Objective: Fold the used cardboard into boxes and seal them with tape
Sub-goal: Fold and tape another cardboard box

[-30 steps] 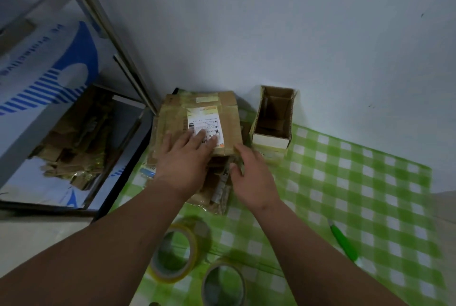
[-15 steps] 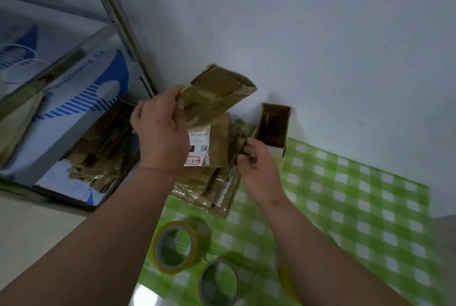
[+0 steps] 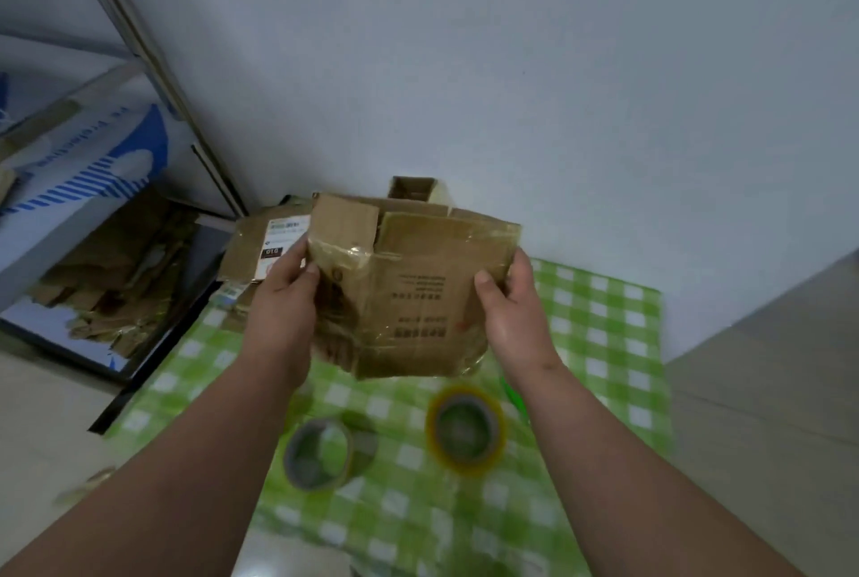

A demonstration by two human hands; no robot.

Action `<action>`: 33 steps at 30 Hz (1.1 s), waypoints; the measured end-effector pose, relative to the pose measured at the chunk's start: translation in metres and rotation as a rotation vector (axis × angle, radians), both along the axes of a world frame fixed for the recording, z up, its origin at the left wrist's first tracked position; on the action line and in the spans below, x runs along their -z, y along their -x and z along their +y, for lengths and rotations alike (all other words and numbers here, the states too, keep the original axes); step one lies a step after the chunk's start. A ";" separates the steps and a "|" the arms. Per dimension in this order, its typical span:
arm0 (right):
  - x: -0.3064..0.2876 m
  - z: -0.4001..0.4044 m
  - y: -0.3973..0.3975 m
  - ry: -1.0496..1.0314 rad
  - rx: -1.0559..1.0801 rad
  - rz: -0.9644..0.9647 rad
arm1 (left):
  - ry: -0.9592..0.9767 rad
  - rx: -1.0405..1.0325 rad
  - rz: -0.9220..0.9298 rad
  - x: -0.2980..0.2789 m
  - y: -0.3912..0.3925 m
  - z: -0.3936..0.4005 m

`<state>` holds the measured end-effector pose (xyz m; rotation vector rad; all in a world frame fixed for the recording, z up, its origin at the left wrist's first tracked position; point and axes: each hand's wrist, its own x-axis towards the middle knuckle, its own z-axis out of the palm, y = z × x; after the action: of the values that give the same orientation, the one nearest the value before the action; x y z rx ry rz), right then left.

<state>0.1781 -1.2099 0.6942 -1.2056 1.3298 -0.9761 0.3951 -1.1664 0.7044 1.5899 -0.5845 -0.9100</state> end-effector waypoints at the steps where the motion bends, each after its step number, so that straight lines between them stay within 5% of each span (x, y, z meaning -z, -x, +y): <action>1: 0.002 0.006 0.008 -0.007 -0.014 0.011 | -0.018 0.018 0.002 0.003 0.008 0.005; 8: -0.001 0.043 0.043 -0.011 -0.102 0.055 | -0.197 0.121 0.061 0.010 0.036 0.034; 18: 0.006 0.063 0.029 0.127 -0.166 0.178 | -0.024 0.314 0.217 0.000 0.027 0.040; 33: 0.029 0.066 -0.045 -0.011 -0.134 0.318 | -0.217 0.634 0.025 0.015 -0.057 0.010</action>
<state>0.2235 -1.1442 0.6652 -1.4658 1.4751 -0.7006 0.4519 -1.1565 0.6889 1.6021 -1.0303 -1.5003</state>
